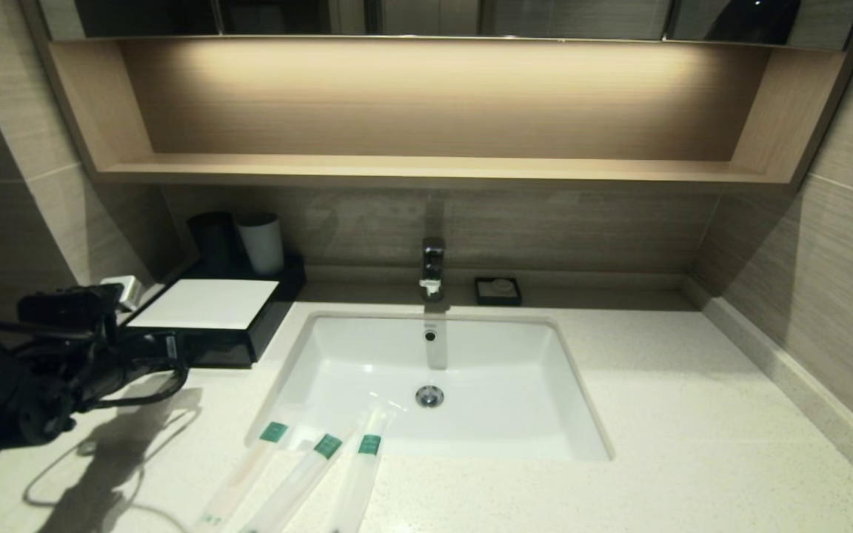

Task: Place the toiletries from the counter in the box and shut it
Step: Open the drawer

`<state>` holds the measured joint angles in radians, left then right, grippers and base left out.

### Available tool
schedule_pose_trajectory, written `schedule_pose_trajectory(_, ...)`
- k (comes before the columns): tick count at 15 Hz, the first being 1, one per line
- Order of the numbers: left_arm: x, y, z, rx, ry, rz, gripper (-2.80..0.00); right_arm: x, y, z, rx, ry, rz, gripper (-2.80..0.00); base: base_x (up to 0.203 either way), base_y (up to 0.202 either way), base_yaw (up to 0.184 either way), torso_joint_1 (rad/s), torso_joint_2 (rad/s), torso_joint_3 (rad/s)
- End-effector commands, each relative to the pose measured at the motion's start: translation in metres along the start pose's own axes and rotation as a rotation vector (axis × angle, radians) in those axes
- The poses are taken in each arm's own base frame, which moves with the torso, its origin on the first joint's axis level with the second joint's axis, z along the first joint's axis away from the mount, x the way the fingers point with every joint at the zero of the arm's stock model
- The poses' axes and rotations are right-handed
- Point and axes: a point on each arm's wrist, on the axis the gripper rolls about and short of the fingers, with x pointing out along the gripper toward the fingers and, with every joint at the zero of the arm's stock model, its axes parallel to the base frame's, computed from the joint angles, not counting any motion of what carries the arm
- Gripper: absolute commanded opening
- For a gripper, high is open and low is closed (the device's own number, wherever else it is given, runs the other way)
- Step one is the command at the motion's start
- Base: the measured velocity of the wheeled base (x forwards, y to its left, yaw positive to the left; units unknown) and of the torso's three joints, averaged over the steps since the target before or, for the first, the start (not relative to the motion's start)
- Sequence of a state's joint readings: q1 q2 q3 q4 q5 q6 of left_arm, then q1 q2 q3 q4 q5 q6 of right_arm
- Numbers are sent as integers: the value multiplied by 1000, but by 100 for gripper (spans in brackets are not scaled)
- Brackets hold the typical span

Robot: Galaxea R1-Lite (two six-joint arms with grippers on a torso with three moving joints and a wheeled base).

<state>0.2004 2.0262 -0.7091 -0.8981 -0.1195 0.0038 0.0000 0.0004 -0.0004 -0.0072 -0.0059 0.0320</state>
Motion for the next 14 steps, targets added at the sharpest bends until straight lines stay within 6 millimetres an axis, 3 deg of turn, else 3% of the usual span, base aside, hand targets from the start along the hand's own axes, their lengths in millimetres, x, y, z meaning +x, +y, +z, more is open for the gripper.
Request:
schedule_pose_trajectory(1, -1, -2, -1, 3, 0, -5, -280, 0, 0, 0, 0, 1, 0, -280, 0, 0, 0, 0, 0, 0)
schedule_pose_trajectory(14, 11, -2, -6, 3, 9, -5, -280, 0, 0, 0, 0, 1, 0, -280, 0, 0, 0, 0, 0, 0)
